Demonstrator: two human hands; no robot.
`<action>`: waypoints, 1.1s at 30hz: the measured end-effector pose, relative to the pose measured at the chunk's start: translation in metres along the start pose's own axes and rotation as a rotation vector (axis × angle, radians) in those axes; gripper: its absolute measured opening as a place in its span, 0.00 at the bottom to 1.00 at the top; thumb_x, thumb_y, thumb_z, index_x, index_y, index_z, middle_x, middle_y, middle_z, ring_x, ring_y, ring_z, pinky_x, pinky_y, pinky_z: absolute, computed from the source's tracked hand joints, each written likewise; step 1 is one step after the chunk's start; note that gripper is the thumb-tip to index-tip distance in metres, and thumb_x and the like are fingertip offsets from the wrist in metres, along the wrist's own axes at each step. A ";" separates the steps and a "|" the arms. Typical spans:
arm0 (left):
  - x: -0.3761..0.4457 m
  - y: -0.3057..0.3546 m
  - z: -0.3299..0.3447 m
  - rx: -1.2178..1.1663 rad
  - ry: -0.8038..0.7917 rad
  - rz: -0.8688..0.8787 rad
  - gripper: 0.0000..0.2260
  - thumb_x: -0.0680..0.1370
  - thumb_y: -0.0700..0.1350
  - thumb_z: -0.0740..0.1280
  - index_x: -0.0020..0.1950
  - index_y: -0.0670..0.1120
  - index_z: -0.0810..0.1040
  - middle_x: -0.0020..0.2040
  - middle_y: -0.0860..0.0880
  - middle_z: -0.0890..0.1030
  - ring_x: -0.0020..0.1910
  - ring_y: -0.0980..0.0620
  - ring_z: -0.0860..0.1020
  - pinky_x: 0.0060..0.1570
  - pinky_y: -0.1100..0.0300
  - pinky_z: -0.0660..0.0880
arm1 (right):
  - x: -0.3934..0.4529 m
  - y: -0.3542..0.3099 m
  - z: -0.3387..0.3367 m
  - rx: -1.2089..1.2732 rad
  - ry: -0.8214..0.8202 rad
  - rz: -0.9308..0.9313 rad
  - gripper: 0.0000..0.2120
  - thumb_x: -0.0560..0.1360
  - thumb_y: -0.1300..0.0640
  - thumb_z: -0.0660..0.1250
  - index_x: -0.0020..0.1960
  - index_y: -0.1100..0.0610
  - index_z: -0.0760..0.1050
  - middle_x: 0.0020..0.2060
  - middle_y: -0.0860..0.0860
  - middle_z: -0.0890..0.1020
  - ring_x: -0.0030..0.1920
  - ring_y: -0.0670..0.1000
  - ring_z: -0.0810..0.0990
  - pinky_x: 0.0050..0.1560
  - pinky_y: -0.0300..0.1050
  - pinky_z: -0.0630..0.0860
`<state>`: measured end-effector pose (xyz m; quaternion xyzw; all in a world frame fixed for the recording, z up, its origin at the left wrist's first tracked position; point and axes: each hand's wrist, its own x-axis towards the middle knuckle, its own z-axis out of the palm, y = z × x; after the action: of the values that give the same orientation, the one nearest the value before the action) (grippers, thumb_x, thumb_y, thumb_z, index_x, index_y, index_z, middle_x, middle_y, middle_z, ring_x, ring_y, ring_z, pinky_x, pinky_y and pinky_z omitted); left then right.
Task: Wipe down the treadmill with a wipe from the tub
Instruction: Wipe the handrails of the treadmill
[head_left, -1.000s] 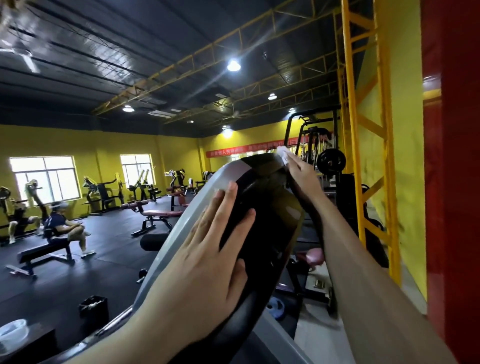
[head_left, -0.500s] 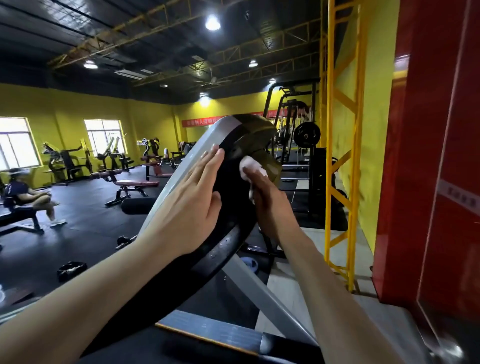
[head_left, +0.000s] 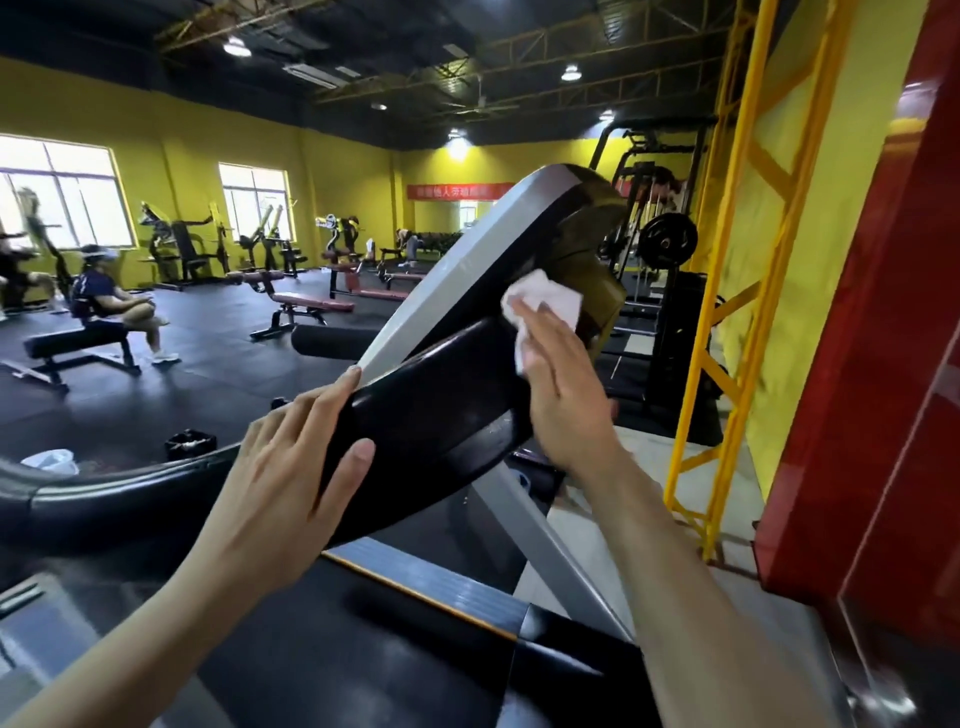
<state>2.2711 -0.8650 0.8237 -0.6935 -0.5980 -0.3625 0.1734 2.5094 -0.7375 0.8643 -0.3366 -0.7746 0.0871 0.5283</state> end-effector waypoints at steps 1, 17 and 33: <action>-0.002 0.000 0.001 -0.006 0.006 -0.008 0.27 0.84 0.59 0.52 0.81 0.51 0.60 0.73 0.52 0.71 0.69 0.48 0.70 0.68 0.53 0.63 | -0.009 -0.017 0.009 -0.035 -0.013 -0.076 0.21 0.84 0.53 0.52 0.75 0.52 0.69 0.77 0.50 0.68 0.76 0.40 0.59 0.79 0.45 0.54; -0.003 0.009 0.006 -0.015 0.040 -0.082 0.24 0.83 0.57 0.50 0.77 0.51 0.64 0.67 0.50 0.74 0.62 0.43 0.70 0.65 0.49 0.64 | -0.075 -0.019 0.045 0.056 0.179 0.098 0.23 0.87 0.49 0.47 0.82 0.45 0.52 0.81 0.42 0.54 0.81 0.43 0.45 0.80 0.47 0.48; -0.002 0.002 0.004 0.007 -0.021 -0.034 0.26 0.84 0.58 0.49 0.80 0.49 0.61 0.72 0.52 0.70 0.68 0.48 0.69 0.70 0.54 0.61 | -0.029 0.011 0.019 -0.005 0.183 -0.008 0.27 0.82 0.53 0.47 0.80 0.48 0.60 0.80 0.41 0.59 0.80 0.43 0.56 0.80 0.54 0.56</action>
<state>2.2740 -0.8642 0.8202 -0.6863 -0.6128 -0.3561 0.1631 2.5037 -0.7428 0.8294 -0.3413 -0.7247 0.0520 0.5964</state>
